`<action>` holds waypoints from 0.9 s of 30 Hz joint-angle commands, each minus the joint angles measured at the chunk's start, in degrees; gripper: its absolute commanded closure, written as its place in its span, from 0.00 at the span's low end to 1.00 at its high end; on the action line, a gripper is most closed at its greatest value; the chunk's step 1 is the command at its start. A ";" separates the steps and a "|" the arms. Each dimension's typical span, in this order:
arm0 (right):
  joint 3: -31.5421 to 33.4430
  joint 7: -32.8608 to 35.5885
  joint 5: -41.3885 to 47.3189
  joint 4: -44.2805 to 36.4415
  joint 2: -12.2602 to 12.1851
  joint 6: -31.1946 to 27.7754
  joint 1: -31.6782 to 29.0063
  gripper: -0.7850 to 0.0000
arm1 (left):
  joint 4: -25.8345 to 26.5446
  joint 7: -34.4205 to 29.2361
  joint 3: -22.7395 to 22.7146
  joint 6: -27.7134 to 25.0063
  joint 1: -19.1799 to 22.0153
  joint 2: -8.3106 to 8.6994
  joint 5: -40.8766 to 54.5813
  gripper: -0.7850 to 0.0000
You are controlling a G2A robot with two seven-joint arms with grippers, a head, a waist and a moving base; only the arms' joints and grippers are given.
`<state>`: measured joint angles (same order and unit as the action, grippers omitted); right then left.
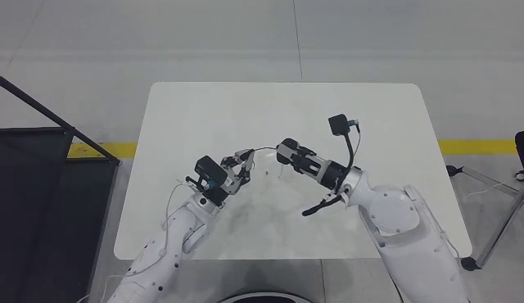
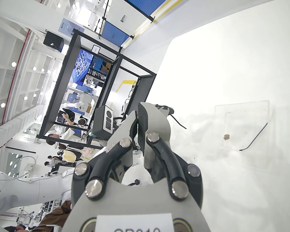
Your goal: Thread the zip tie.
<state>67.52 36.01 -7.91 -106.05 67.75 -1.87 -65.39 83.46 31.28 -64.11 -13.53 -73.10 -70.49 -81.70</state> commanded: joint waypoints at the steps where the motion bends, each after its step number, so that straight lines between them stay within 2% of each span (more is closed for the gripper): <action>1: 0.03 0.29 -0.12 -0.06 -0.03 0.04 -0.01 1.00 | -0.08 0.17 -0.11 0.30 0.02 -0.07 0.26 1.00; 13: 1.02 2.55 -0.42 -1.93 -0.36 3.52 -1.03 1.00 | 0.40 3.89 -1.64 3.64 -0.77 -0.68 4.22 1.00; 19: 1.26 3.84 -2.49 -4.44 -0.59 9.09 -1.58 1.00 | 0.95 6.44 -1.75 4.57 -1.52 -0.74 2.51 1.00; 27: 1.26 3.84 -2.49 -4.44 -0.59 9.09 -1.58 1.00 | 0.95 6.44 -1.75 4.57 -1.52 -0.74 2.51 1.00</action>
<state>68.78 39.85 -10.39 -110.49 67.17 7.22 -66.97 84.41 37.72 -65.85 -8.95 -74.61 -71.24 -79.19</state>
